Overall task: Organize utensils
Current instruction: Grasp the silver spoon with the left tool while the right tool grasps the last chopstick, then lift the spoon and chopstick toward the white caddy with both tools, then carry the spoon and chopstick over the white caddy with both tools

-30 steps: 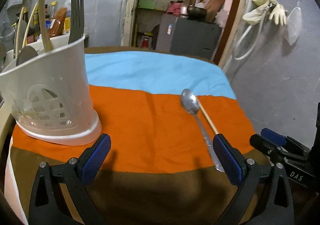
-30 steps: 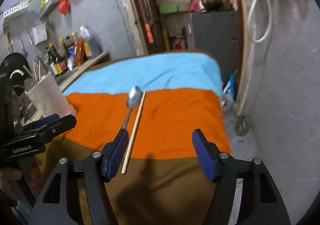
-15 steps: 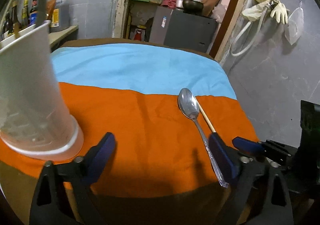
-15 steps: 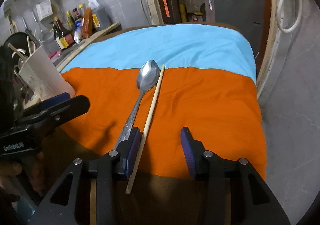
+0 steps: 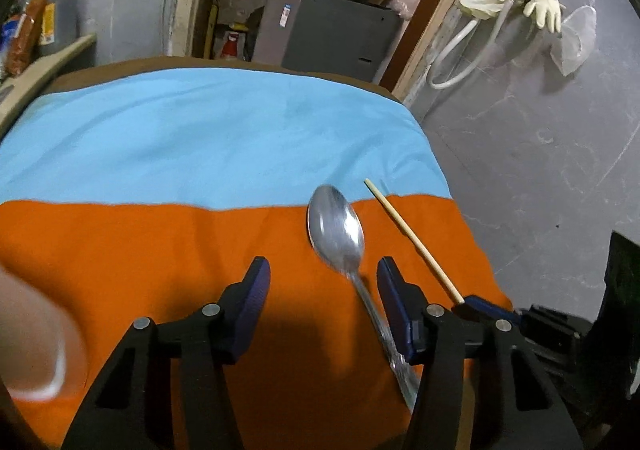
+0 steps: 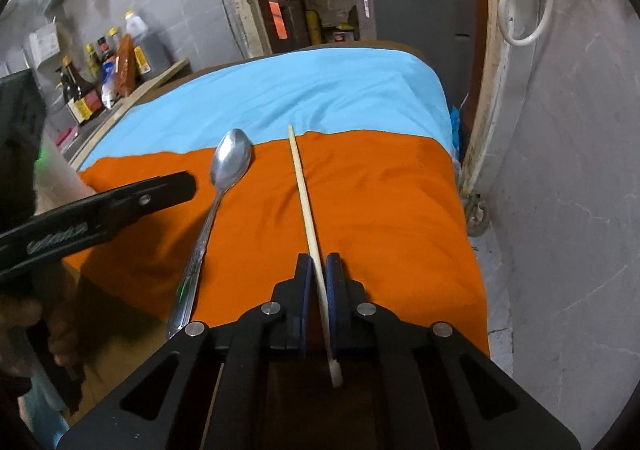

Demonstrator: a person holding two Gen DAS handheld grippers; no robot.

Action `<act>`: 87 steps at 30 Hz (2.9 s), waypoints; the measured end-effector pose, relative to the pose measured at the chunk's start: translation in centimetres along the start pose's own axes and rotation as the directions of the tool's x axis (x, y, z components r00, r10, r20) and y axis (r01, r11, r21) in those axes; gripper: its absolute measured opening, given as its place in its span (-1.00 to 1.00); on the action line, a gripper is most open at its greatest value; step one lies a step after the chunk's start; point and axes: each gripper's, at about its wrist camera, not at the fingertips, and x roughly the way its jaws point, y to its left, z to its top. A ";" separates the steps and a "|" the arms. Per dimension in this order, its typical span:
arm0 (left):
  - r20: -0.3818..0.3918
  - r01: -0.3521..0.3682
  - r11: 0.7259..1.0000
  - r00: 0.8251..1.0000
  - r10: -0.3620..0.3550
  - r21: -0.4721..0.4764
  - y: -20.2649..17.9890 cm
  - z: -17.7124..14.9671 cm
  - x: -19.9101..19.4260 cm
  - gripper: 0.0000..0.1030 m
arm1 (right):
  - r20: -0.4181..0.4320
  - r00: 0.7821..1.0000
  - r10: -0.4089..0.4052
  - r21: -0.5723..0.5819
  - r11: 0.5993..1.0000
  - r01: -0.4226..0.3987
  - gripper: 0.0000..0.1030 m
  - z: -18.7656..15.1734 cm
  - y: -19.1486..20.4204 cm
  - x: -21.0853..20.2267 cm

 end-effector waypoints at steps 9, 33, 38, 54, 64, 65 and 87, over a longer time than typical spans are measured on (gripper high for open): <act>-0.027 0.071 0.997 0.997 -0.071 -0.010 1.6 3.1 2.3 -0.08 | -0.016 0.991 0.134 0.071 0.989 -0.132 -0.92 3.0 -2.4 2.0; -0.001 0.061 0.998 0.998 -0.061 0.026 0.8 1.9 1.2 -0.99 | -0.102 0.978 0.182 -0.021 0.982 -0.185 -0.87 5.8 -2.3 3.8; 0.009 0.052 0.998 0.999 -0.052 -0.038 1.8 0.8 -0.1 -0.99 | -0.136 0.979 0.153 -0.087 0.982 -0.165 -0.83 7.3 -1.2 5.1; 0.229 -0.047 0.999 0.972 0.047 -0.009 -0.6 -1.5 -5.6 -1.00 | -0.029 0.991 0.132 -0.083 0.987 -0.134 -0.95 8.7 0.7 4.1; 0.496 -0.118 0.991 0.865 0.075 0.057 -3.5 -4.1 -12.1 -1.00 | 0.431 0.877 0.211 -0.012 0.974 -0.228 -0.95 4.4 2.3 -6.1; 0.519 -0.121 0.991 0.852 0.076 0.054 -3.6 -4.2 -12.9 -1.00 | 0.451 0.867 0.212 -0.018 0.973 -0.229 -0.95 4.5 2.7 -6.8; 0.654 -0.301 0.944 0.688 0.314 -0.136 7.6 -1.7 -32.3 -1.00 | 0.665 0.565 0.488 -0.179 0.839 -0.514 -0.94 10.1 18.5 -12.5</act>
